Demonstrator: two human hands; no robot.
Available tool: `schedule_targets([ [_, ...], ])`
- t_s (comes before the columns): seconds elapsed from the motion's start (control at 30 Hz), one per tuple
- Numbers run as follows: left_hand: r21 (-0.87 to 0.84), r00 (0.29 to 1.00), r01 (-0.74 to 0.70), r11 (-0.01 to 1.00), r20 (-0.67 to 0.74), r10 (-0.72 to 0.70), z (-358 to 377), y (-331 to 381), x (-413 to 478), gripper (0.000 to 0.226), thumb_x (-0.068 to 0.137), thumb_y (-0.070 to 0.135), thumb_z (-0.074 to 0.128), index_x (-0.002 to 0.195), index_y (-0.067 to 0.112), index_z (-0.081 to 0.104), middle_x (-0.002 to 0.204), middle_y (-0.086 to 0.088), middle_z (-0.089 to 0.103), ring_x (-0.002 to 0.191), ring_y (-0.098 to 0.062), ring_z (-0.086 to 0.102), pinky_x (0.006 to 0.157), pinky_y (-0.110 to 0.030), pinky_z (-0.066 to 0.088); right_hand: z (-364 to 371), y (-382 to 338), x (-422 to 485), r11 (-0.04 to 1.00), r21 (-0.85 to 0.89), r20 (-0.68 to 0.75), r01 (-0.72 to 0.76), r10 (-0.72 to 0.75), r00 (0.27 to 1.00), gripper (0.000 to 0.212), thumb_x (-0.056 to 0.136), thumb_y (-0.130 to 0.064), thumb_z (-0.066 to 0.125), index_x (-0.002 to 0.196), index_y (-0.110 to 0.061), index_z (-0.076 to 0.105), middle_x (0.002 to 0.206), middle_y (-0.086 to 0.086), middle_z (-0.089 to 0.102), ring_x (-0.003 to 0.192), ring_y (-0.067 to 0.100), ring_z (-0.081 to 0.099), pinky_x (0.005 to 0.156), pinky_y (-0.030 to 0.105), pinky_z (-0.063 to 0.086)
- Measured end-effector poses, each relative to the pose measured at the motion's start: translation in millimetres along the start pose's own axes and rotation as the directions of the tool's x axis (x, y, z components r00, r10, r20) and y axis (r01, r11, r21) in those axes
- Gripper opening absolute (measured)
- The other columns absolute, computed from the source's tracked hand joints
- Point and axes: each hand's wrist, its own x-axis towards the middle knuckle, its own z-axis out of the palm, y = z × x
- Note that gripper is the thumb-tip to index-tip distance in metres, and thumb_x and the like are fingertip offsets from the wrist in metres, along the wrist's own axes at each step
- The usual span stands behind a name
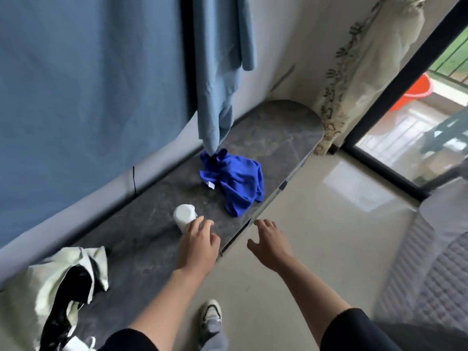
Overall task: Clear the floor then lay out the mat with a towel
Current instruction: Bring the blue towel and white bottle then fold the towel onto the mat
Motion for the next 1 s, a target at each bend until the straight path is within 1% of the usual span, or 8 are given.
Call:
schedule_targets([
  [0.27, 0.008, 0.991, 0.012, 1.000, 0.132, -0.013, 68, -30, 132, 0.036, 0.093, 0.022, 0.044, 0.127, 0.020, 0.052, 0.146, 0.004, 0.040, 0.128, -0.018, 0.044, 0.094, -0.031, 0.039, 45, 22, 154, 0.999, -0.019, 0.102, -0.047, 0.048, 0.994, 0.043, 0.087, -0.027, 0.052, 0.126, -0.009, 0.046, 0.129, 0.009, 0.052, 0.121, 0.027, 0.043, 0.098, 0.035, 0.039],
  [0.43, 0.000, 0.976, -0.026, 1.000, 0.217, 0.025, 141, -49, 196, 0.044, 0.093, 0.020, 0.042, 0.137, 0.019, 0.043, 0.152, 0.001, 0.032, 0.138, -0.015, 0.030, 0.108, -0.027, 0.029, 81, 60, 232, 0.992, -0.107, 0.112, -0.065, 0.077, 0.991, 0.034, 0.090, -0.025, 0.047, 0.121, -0.011, 0.046, 0.126, 0.007, 0.051, 0.118, 0.027, 0.043, 0.093, 0.035, 0.039],
  [0.5, 0.038, 0.973, -0.039, 0.999, 0.229, 0.029, 168, -58, 220, 0.049, 0.093, 0.021, 0.043, 0.141, 0.019, 0.038, 0.155, -0.001, 0.027, 0.142, -0.016, 0.023, 0.112, -0.029, 0.027, 92, 73, 263, 0.989, -0.140, 0.070, -0.037, 0.047, 0.996, 0.047, 0.090, -0.029, 0.049, 0.132, -0.011, 0.039, 0.138, 0.006, 0.043, 0.125, 0.027, 0.038, 0.097, 0.037, 0.039],
  [0.63, 0.111, 0.964, 0.028, 0.993, 0.258, -0.056, 209, -77, 241, 0.060, 0.092, 0.028, 0.045, 0.148, 0.020, 0.024, 0.159, -0.005, 0.017, 0.147, -0.022, 0.012, 0.116, -0.033, 0.021, 108, 84, 311, 0.983, -0.181, 0.020, 0.013, -0.010, 1.000, 0.092, 0.082, -0.037, 0.061, 0.151, -0.020, 0.002, 0.159, 0.004, 0.005, 0.142, 0.026, 0.015, 0.107, 0.040, 0.029],
  [0.73, 0.172, 0.953, 0.048, 0.984, 0.287, -0.096, 225, -87, 238, 0.062, 0.092, 0.032, 0.046, 0.148, 0.020, 0.023, 0.160, -0.006, 0.013, 0.146, -0.023, 0.012, 0.115, -0.035, 0.023, 120, 84, 334, 0.987, -0.155, 0.053, -0.036, 0.044, 0.998, 0.103, 0.073, -0.036, 0.068, 0.150, -0.020, 0.002, 0.150, 0.010, 0.021, 0.134, 0.030, 0.026, 0.103, 0.041, 0.033],
  [0.8, 0.194, 0.948, 0.048, 0.980, 0.299, -0.105, 229, -88, 233, 0.062, 0.091, 0.031, 0.047, 0.148, 0.020, 0.023, 0.160, -0.005, 0.009, 0.146, -0.024, 0.011, 0.115, -0.036, 0.024, 129, 81, 338, 0.986, -0.161, 0.041, -0.047, 0.054, 0.998, 0.075, 0.074, -0.032, 0.068, 0.136, -0.010, 0.032, 0.129, 0.013, 0.042, 0.121, 0.035, 0.040, 0.095, 0.041, 0.038],
  [0.87, 0.190, 0.938, 0.067, 0.979, 0.322, -0.126, 226, -85, 230, 0.063, 0.092, 0.031, 0.049, 0.148, 0.019, 0.022, 0.160, -0.006, 0.012, 0.147, -0.024, 0.013, 0.115, -0.037, 0.025, 134, 74, 333, 0.990, -0.137, 0.035, -0.025, 0.030, 0.999, 0.033, 0.075, -0.027, 0.064, 0.094, -0.008, 0.044, 0.105, 0.014, 0.055, 0.103, 0.036, 0.051, 0.080, 0.039, 0.038],
  [1.0, 0.265, 0.921, 0.053, 0.963, 0.359, -0.150, 205, -73, 228, 0.069, 0.090, 0.030, 0.052, 0.148, 0.016, 0.016, 0.148, -0.006, 0.039, 0.138, -0.023, 0.033, 0.117, -0.044, 0.017, 133, 64, 311, 0.997, -0.068, 0.106, -0.023, 0.030, 0.994, 0.032, 0.073, -0.031, 0.065, 0.072, -0.012, 0.038, 0.089, 0.006, 0.051, 0.098, 0.032, 0.046, 0.076, 0.037, 0.032],
])
